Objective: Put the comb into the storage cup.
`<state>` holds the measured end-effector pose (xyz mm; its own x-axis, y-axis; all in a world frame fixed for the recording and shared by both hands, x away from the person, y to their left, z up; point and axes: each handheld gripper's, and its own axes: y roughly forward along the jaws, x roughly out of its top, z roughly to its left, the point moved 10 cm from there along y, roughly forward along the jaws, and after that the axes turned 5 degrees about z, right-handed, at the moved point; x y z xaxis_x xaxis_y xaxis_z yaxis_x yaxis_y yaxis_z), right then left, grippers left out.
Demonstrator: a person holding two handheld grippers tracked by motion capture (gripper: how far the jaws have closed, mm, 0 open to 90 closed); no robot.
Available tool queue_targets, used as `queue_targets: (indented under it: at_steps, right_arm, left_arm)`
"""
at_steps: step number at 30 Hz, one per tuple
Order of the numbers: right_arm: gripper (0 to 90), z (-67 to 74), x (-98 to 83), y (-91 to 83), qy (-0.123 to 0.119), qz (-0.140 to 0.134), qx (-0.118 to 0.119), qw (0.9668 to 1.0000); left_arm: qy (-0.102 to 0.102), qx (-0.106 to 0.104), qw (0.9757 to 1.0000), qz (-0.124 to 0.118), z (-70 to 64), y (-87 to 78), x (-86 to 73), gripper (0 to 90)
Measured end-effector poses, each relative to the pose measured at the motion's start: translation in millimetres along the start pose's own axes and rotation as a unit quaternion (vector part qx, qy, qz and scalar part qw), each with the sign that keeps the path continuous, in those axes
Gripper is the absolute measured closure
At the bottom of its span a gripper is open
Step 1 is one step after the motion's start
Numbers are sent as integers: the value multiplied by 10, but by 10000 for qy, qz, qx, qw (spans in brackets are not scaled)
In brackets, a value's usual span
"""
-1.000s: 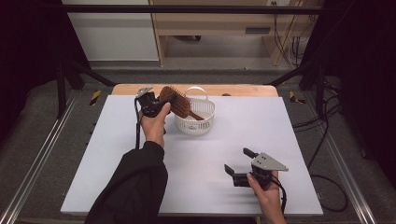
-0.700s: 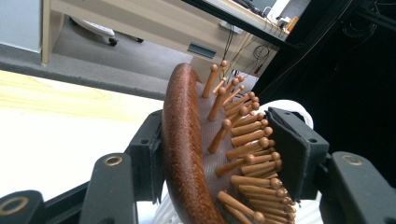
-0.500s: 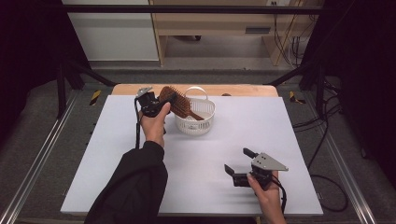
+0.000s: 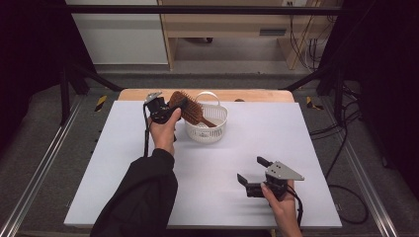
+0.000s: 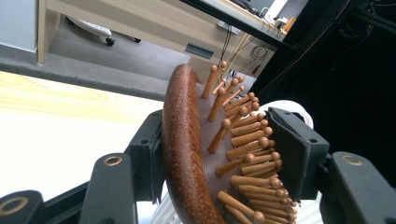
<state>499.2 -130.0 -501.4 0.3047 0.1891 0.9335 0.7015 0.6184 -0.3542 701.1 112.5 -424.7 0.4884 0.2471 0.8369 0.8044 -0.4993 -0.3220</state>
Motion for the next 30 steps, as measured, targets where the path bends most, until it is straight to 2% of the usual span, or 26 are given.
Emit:
queue_targets:
  at_steps: [4,7,11,18,30]
  right_arm:
    - [44,8,-4,5,-6,15,8,10000]
    - [44,0,2,-4,-5,-5,-7,10000]
    - [44,-2,4,-5,10,-7,-5,10000]
    - [44,9,5,-8,-9,-11,18,10000]
    - [44,15,3,-3,-24,-5,29,10000]
  left_arm:
    - [30,18,10000,9,13,13,2,417]
    - [132,51,9999,45,19,20,-1,410]
    - [20,58,10000,34,40,29,0,410]
    - [53,63,10000,0,14,45,16,409]
    - [27,122,9999,24,56,54,2,391]
